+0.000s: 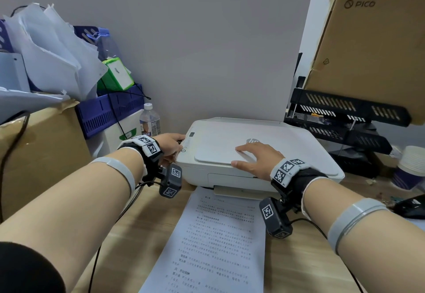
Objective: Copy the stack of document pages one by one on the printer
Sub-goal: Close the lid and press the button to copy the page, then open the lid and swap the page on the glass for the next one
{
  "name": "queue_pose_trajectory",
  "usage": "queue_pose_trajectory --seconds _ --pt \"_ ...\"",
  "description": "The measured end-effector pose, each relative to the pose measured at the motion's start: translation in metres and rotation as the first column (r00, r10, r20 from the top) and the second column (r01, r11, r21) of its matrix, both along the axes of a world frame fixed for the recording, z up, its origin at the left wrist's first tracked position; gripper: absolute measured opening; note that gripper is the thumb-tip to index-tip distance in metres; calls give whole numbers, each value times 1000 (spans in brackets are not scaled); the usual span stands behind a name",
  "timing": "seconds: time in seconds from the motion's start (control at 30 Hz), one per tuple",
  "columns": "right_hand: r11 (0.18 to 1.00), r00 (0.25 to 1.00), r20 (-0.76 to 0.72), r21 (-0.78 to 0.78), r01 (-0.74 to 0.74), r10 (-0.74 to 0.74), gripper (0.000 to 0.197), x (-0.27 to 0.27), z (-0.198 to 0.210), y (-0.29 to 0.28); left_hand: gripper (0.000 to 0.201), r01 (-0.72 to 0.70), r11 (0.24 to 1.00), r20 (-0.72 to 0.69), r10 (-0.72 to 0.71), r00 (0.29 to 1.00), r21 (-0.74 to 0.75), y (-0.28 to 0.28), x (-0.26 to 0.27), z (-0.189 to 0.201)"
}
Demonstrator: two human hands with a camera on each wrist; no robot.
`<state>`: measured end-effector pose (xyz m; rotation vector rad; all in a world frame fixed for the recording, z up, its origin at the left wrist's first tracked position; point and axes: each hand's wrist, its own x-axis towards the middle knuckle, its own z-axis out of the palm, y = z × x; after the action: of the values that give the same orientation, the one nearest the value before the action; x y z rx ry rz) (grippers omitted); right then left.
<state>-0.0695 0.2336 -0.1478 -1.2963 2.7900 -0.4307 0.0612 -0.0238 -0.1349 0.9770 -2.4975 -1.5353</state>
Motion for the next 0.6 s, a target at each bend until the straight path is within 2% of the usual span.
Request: queue_pose_trajectory --seconds 0.07,0.13,0.2,0.27,0.37,0.47,0.53,0.6 --pt "1000 1000 -12 6 1 -1 74 0 5 0 43 -1 1000 6 1 1000 -5 -1 0 0" --pt "1000 997 -83 24 1 1 64 3 11 1 38 -5 998 -1 5 1000 -55 -1 0 4" --pt "998 974 -226 62 -17 31 55 7 18 2 37 16 983 6 -15 1000 -185 -1 -2 8" --pt "996 932 -355 72 -52 74 51 10 23 1 49 77 930 34 -69 997 -360 0 -5 12" --pt "994 884 -455 11 -111 104 44 9 33 1 61 124 859 10 -137 991 -496 7 -9 20" --pt "978 833 -551 -147 -150 45 34 3 57 1 60 130 873 -132 -215 968 -469 9 -17 27" --pt "968 803 -594 -222 -119 -37 34 -3 77 -4 43 126 911 -272 -245 930 -392 11 -26 35" --pt "956 763 -635 -282 -84 -120 31 -7 98 -14 20 86 949 -423 -216 880 -305 15 -37 44"
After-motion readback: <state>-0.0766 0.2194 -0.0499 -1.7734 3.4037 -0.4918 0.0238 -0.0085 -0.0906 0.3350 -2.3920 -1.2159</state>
